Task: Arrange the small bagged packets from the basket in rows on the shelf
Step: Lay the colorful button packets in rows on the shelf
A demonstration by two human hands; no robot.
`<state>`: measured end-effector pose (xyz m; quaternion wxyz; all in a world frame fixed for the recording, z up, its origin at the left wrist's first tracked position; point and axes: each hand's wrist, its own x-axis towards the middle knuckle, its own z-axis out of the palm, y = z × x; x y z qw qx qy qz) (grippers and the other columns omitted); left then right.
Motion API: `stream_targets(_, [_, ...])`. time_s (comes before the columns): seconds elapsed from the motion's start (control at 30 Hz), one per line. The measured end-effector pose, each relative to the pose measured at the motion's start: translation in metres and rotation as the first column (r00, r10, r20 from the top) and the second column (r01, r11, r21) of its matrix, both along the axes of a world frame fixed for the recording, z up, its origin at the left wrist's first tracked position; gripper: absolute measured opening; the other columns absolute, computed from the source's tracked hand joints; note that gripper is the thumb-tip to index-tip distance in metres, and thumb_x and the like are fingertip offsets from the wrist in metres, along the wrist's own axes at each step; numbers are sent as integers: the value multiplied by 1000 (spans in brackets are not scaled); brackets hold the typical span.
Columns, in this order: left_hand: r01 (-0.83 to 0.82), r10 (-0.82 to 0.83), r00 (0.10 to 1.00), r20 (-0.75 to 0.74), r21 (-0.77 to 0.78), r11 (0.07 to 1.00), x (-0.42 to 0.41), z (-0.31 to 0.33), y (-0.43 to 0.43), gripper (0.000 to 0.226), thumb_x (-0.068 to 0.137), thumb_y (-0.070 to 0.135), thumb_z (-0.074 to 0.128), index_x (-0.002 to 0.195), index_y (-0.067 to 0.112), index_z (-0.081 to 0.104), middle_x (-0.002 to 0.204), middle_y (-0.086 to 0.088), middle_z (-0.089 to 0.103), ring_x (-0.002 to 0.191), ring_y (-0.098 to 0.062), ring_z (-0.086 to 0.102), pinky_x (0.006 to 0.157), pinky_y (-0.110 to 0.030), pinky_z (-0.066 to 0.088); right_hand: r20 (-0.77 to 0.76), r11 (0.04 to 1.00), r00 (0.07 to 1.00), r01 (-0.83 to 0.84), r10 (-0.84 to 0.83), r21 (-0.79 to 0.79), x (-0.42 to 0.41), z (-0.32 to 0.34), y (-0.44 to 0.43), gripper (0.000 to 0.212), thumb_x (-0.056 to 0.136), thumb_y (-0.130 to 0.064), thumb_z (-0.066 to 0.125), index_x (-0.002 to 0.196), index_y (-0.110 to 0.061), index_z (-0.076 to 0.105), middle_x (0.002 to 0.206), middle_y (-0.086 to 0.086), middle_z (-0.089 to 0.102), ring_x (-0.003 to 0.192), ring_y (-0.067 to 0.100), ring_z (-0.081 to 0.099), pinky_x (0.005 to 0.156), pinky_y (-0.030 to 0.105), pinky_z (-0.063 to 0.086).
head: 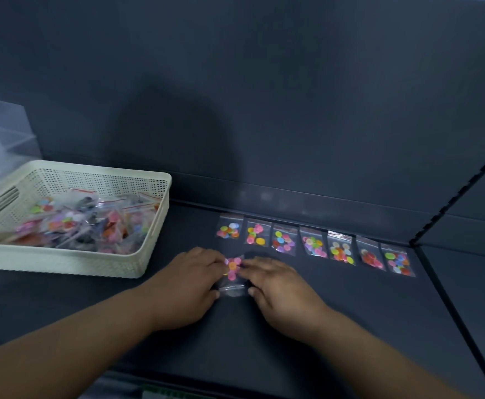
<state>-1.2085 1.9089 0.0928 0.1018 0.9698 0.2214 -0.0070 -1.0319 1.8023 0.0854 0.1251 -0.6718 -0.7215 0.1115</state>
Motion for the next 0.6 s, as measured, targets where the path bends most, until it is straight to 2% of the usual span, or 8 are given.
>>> stream_targets(0.07, [0, 0, 1000, -8, 0, 1000, -6, -3, 5, 62, 83, 45, 33, 142, 26, 38, 148, 8, 35, 135, -16, 31, 110, -30, 23, 23, 1000, 1000, -20, 20, -10, -5, -5, 4, 46, 95, -22, 44, 141, -26, 41, 152, -8, 32, 140, 15, 25, 111, 19, 9])
stream_targets(0.13, [-5, 6, 1000, -26, 6, 1000, -9, -4, 10, 62, 86, 44, 32, 146, 26, 32, 152, 7, 29, 139, -17, 25, 112, -31, 18, 40, 1000, 999, -13, 13, -12, -8, -9, 8, 47, 96, -24, 43, 142, -27, 38, 153, -8, 29, 141, 15, 22, 111, 20, 7])
stream_targets(0.27, [-49, 50, 997, -51, 15, 999, -8, -5, 17, 58, 96, 38, 41, 149, 29, 20, 158, 10, 13, 144, -11, 10, 117, -29, 11, 6, 999, 1000, 13, -13, 29, -12, -8, 18, 44, 93, -24, 47, 137, -26, 46, 144, -6, 38, 133, 16, 31, 110, 24, 18])
stream_targets(0.43, [-45, 45, 999, 10, -41, 998, -2, -9, 23, 67, 84, 56, 53, 143, 36, 28, 144, 15, 35, 132, -8, 29, 111, -29, 24, -31, 997, 996, 79, -78, 15, -13, -4, 32, 48, 89, -31, 57, 135, -26, 45, 141, -8, 39, 128, 15, 32, 108, 25, 24])
stream_targets(0.5, [-67, 69, 997, 38, -34, 997, 0, -10, 25, 67, 79, 60, 56, 138, 36, 36, 136, 14, 41, 125, -9, 35, 107, -29, 29, -40, 996, 996, 78, -76, 39, -13, -6, 36, 36, 88, -30, 58, 123, -23, 55, 131, -6, 49, 120, 17, 39, 103, 28, 31])
stream_targets(0.6, [-89, 89, 991, 100, -3, 996, 2, -11, 27, 56, 79, 60, 53, 127, 33, 48, 121, 12, 49, 113, -11, 44, 98, -28, 36, -71, 991, 994, 86, -79, 107, -13, -12, 41, 8, 86, -23, 59, 91, -17, 62, 105, -2, 60, 98, 20, 48, 89, 35, 42])
